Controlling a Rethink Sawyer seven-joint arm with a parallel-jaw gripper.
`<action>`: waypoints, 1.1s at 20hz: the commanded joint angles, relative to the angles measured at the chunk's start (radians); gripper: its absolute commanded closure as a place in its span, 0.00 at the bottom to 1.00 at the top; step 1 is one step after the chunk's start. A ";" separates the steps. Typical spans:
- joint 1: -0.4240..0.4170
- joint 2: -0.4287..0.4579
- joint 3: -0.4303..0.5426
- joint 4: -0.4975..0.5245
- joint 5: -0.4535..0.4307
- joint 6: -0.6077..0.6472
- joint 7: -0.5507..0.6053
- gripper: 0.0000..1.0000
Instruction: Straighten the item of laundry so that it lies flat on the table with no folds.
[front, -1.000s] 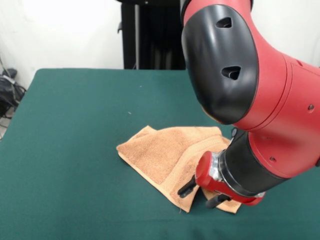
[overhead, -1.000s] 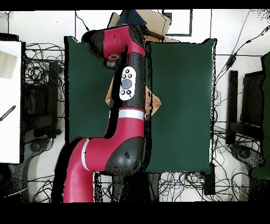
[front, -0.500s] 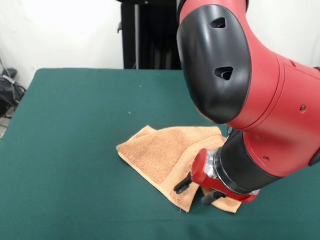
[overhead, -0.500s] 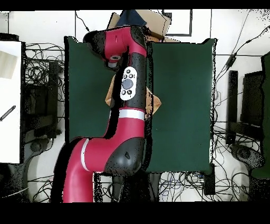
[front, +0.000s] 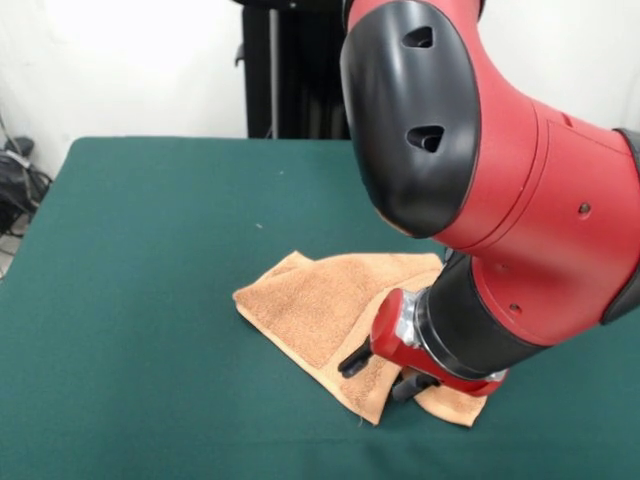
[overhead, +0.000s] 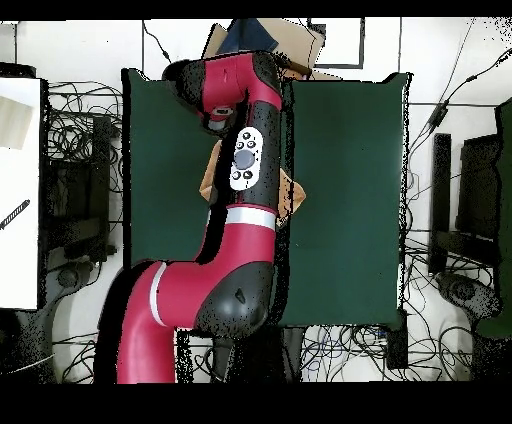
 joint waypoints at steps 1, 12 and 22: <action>0.034 -0.038 0.098 0.249 -0.045 -0.129 -0.189 0.00; 0.059 -0.071 0.102 0.328 -0.049 -0.176 -0.149 0.00; 0.061 -0.071 0.105 0.350 -0.051 -0.194 -0.146 0.00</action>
